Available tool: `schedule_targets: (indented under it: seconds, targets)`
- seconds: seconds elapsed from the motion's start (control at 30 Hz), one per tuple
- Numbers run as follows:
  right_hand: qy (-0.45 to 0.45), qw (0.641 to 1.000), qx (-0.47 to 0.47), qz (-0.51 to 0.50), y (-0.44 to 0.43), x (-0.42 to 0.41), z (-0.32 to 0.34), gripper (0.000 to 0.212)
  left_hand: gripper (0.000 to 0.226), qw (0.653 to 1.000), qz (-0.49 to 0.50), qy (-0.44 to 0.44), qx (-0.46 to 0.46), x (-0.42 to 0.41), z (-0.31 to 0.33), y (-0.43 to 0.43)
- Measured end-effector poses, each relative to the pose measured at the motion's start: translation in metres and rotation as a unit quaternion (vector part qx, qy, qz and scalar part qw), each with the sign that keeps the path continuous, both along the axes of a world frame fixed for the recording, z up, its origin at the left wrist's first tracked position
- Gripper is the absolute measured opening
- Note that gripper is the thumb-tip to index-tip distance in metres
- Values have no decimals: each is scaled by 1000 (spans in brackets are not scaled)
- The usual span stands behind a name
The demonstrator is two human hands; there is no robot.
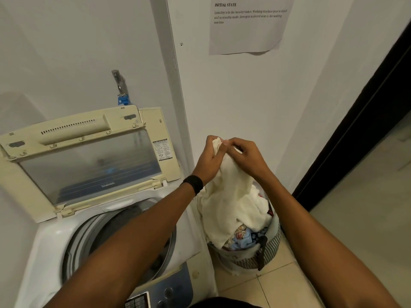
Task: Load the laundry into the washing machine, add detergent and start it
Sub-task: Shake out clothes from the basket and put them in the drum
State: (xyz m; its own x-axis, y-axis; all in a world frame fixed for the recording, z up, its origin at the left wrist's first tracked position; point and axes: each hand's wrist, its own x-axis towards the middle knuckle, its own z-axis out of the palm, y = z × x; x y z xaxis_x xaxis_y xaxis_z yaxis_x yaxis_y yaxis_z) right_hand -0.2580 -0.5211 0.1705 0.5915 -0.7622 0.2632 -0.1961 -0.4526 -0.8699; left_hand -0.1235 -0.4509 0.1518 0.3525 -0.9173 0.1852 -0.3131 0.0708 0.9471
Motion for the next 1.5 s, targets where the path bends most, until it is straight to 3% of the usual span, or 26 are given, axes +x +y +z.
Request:
schedule_targets:
  seconds: [0.13,0.2,0.27,0.33,0.6,0.8,0.9,1.0,1.07,1.27,1.37,1.5]
  targets:
    - [12,997,72,12,5,-5,3,20,33,997,68,20,-14,7,0,-2]
    - [76,991,99,52,4,-10,-1,25,35,995,93,26,-19,13,2,-4]
    - [145,979,90,108,3,-15,-8,32,36,993,111,20,-18,18,3,-7]
    - [157,978,73,119,1,-21,-13,36,35,992,125,15,-22,22,4,-9]
    - [63,998,-12,-9,-13,-30,10,19,48,992,110,27,-45,16,5,-5]
    - [28,999,-19,-14,-7,-15,17,35,29,998,-31,36,-37,-6,16,-2]
    - [12,999,24,-46,-5,-15,16,30,22,999,-4,28,-43,-9,14,-2]
    - [5,993,100,-59,0,-22,13,39,27,997,41,21,-59,-5,14,-3]
    - [10,993,99,-56,0,-29,12,43,27,996,70,21,-56,-1,14,-3]
    - [20,999,44,5,-7,-44,21,13,33,993,105,21,-52,2,10,-4]
    - [5,999,41,0,-11,-45,27,10,34,996,70,19,-60,2,17,-4]
    - [-68,995,67,-11,-9,-33,44,20,60,999,-23,23,-37,-5,28,-4]
